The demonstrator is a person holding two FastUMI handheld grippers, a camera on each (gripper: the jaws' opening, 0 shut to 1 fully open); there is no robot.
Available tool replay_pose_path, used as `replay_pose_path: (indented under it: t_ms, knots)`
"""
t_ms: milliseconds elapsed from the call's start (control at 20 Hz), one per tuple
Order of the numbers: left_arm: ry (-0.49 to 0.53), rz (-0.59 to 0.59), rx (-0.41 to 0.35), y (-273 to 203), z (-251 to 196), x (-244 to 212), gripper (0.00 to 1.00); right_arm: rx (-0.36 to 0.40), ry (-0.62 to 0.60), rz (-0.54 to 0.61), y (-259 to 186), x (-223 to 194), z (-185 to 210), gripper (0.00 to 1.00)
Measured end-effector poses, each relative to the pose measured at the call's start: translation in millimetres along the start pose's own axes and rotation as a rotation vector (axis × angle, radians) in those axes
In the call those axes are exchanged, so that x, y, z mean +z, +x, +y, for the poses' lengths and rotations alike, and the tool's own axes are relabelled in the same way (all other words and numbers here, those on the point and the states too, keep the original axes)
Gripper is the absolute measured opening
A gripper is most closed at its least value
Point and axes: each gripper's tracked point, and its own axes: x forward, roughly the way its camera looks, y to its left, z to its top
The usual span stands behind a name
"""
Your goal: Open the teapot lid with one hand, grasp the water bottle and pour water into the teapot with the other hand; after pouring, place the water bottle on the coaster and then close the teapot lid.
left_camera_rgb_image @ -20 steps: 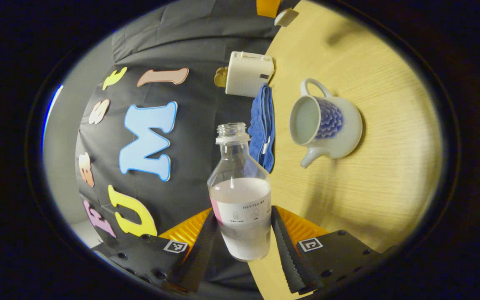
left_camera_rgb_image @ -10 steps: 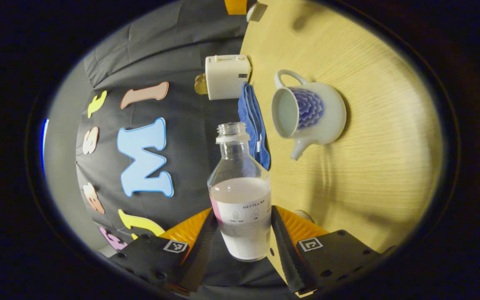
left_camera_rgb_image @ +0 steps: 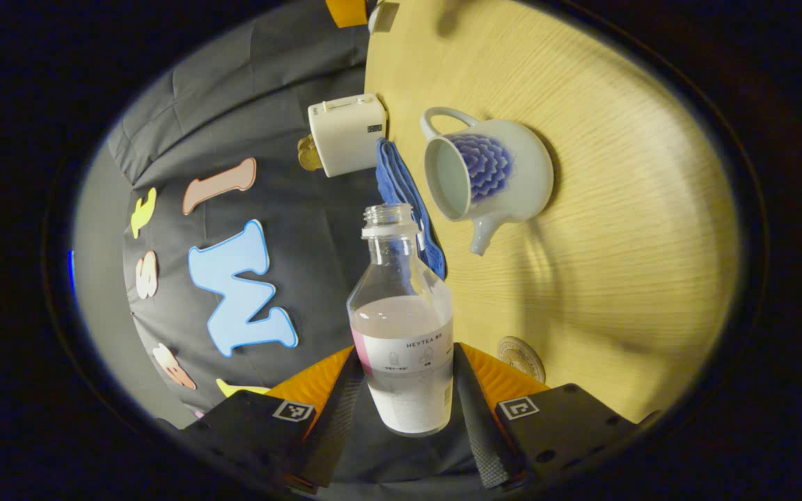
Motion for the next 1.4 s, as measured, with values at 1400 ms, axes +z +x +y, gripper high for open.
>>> replay_pose_path:
  t_ms: [1400]
  knots:
    - [0.206,0.037,0.006,-3.8,31.2,-13.0,0.86,0.013,0.037,0.001,-6.8,-4.2,-5.7,0.03]
